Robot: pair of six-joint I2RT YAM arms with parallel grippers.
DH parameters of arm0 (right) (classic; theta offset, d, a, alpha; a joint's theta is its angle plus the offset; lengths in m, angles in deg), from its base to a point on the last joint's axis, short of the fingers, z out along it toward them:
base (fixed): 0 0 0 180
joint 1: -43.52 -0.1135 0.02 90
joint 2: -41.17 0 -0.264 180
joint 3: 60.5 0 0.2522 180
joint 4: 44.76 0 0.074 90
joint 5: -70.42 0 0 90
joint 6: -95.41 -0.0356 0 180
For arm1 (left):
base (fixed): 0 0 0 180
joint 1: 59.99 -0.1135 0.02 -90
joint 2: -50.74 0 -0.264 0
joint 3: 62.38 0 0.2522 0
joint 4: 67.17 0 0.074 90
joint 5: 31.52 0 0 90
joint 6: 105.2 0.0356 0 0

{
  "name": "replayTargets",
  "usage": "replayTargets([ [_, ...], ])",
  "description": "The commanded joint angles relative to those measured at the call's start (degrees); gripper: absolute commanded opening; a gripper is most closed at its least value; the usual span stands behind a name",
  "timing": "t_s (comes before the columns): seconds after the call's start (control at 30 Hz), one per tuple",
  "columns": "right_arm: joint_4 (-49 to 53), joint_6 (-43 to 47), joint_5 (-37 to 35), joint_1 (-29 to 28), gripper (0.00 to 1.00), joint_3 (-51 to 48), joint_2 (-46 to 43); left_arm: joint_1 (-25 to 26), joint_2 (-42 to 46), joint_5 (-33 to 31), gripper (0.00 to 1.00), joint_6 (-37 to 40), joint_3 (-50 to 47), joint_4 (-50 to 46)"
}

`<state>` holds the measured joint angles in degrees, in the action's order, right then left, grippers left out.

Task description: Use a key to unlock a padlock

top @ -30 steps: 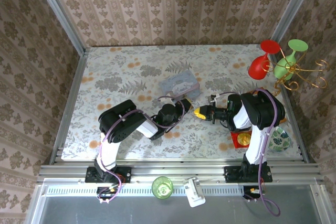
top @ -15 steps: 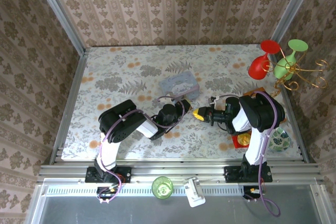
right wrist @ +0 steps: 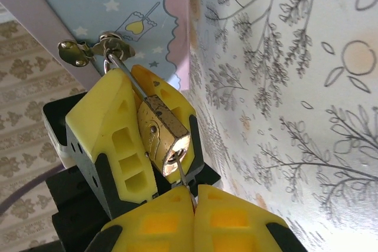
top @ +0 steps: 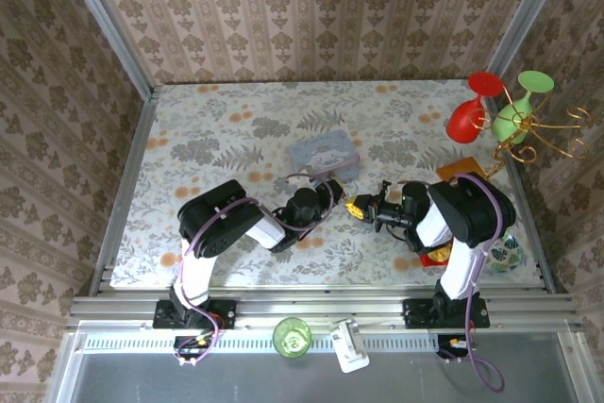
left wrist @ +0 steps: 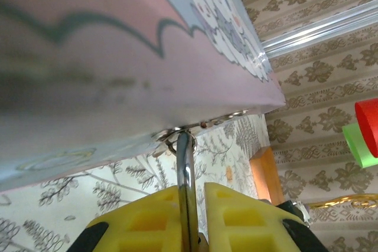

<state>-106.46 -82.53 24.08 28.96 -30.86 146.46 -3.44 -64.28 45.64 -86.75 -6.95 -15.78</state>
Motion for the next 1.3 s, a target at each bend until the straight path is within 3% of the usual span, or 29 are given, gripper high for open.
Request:
replayTargets([
  [0.0,0.1,-5.0,-9.4,-0.2,0.0,0.6,-1.8,2.9,3.6,2.9,0.0,1.8,3.5,9.0],
  [0.5,-0.5,-3.2,-13.0,-0.3,0.0,6.5,-0.4,1.8,7.0,1.3,0.0,0.1,3.5,8.9],
  [0.67,0.1,3.3,-10.3,-1.1,0.0,9.9,-2.6,1.4,5.3,3.9,0.0,-5.3,4.7,8.8],
  [0.9,-0.4,7.4,-8.6,-1.5,0.0,11.1,4.2,1.9,6.6,4.6,0.0,-6.4,5.3,8.4],
  [1.27,-0.1,13.5,-4.0,-1.7,0.0,13.9,5.1,2.2,5.7,5.8,0.0,-9.2,5.4,8.8],
])
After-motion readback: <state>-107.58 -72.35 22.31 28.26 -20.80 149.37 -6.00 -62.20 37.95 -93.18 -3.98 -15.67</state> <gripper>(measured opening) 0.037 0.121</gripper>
